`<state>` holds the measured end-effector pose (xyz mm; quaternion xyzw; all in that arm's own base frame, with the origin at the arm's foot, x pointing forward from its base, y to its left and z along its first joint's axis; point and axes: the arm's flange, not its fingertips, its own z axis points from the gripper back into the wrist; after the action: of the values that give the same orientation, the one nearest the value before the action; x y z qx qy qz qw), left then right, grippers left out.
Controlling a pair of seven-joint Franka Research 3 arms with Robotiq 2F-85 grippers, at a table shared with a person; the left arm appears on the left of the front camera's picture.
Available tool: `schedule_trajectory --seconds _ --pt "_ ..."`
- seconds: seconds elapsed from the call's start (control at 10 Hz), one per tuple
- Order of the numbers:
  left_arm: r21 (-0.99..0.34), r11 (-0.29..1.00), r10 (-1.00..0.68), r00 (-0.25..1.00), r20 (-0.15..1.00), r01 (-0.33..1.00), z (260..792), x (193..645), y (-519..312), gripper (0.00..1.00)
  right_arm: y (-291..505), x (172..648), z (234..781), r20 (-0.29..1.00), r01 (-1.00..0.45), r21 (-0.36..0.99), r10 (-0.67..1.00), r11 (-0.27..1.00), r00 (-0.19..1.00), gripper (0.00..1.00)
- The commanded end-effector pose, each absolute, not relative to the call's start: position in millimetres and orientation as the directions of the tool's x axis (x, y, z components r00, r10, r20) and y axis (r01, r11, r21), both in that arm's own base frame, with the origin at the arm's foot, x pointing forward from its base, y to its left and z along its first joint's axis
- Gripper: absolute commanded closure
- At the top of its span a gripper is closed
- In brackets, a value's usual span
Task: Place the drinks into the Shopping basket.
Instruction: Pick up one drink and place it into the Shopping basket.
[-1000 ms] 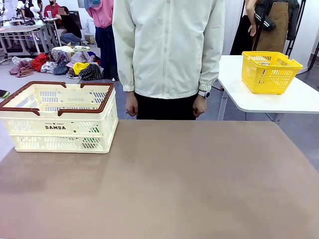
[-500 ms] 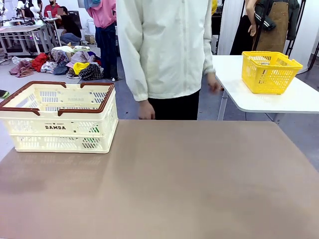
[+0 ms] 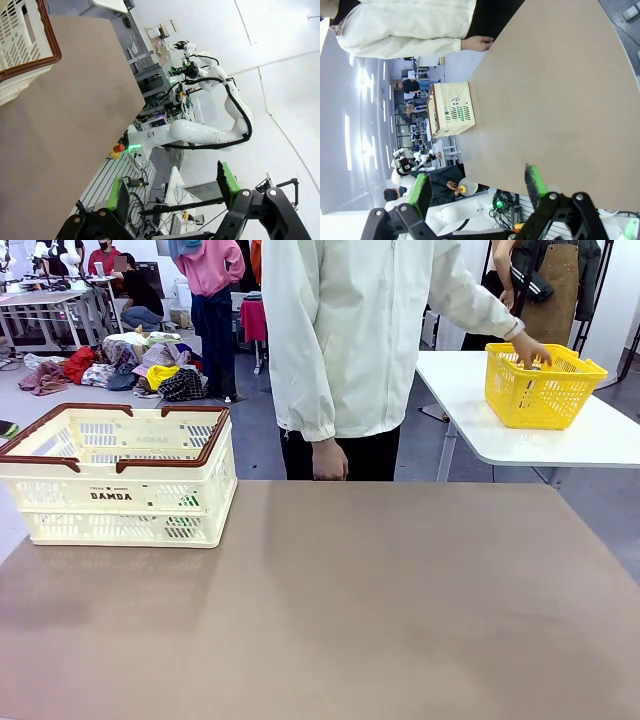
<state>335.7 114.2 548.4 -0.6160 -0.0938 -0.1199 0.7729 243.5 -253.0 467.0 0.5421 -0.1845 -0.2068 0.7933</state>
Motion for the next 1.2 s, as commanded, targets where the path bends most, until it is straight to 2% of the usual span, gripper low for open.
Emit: schedule_trajectory --seconds 0.0,1.1 --pt "-0.934 0.195 -0.065 0.954 0.291 0.298 550.7 332.1 112.4 0.07 -253.8 243.0 467.4 0.086 0.108 0.938 -0.523 0.330 0.848 0.00" --pt "-0.934 0.195 -0.065 0.954 0.291 0.298 550.7 332.1 112.4 0.07 -253.8 243.0 467.4 0.086 0.108 0.938 -0.523 0.330 0.848 0.00"
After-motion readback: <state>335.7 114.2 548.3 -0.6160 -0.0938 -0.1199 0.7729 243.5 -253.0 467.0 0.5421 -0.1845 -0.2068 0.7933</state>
